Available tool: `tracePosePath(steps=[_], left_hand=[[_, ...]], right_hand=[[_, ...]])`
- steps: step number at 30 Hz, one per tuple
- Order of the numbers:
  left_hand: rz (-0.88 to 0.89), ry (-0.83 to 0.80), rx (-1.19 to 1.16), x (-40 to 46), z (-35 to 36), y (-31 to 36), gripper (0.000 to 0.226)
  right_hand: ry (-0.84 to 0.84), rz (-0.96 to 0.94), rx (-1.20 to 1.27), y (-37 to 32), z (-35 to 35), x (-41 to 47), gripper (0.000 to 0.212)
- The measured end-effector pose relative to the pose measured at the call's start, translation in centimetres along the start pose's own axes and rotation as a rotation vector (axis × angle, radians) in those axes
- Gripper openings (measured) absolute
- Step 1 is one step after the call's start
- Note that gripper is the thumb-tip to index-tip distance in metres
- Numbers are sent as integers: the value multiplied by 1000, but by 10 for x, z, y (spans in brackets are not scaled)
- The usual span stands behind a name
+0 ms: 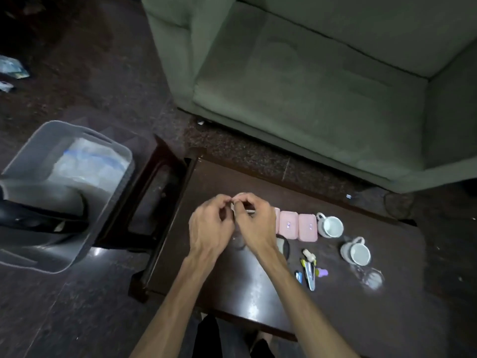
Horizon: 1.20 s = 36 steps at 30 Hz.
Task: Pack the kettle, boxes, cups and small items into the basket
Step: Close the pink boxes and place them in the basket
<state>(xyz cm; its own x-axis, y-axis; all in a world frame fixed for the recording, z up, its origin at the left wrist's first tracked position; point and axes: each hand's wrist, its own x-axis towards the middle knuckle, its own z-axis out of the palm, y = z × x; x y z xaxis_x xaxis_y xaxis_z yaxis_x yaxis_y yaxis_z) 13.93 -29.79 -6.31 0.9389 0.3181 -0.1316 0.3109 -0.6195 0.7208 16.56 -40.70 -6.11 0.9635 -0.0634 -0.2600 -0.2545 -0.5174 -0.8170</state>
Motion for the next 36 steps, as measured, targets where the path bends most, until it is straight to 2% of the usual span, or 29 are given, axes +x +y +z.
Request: tracePosePath(steps=[6,12,16,20,22,25,28,33,36], left_hand=[[-102,-145,41,-49,73,53,11],[-196,-197,125,-71,112,65,6],[-180,-188,196,-68,120,63,7],[-111,-253,297,-42,130,59,16],[2,-315,340,-23,136,60,20],[204,-462,438,15,153,64,25],[291,-573,559,46,179,67,31],[357,-668,691,61,209,60,33],[350,-715,725,60,212,48,32]], right_hand=[[145,161,-4,73,-96,-19,14],[203,323,-96,131,-149,-22,12],[102,322,-190,153,-159,-8,17],[-9,299,-307,168,-160,18,28],[-102,236,-404,174,-158,31,40],[-261,57,-686,183,-148,52,64],[-400,-36,-913,190,-134,68,88],[-463,-94,-1025,198,-115,79,106],[-492,-131,-1055,203,-107,80,108]])
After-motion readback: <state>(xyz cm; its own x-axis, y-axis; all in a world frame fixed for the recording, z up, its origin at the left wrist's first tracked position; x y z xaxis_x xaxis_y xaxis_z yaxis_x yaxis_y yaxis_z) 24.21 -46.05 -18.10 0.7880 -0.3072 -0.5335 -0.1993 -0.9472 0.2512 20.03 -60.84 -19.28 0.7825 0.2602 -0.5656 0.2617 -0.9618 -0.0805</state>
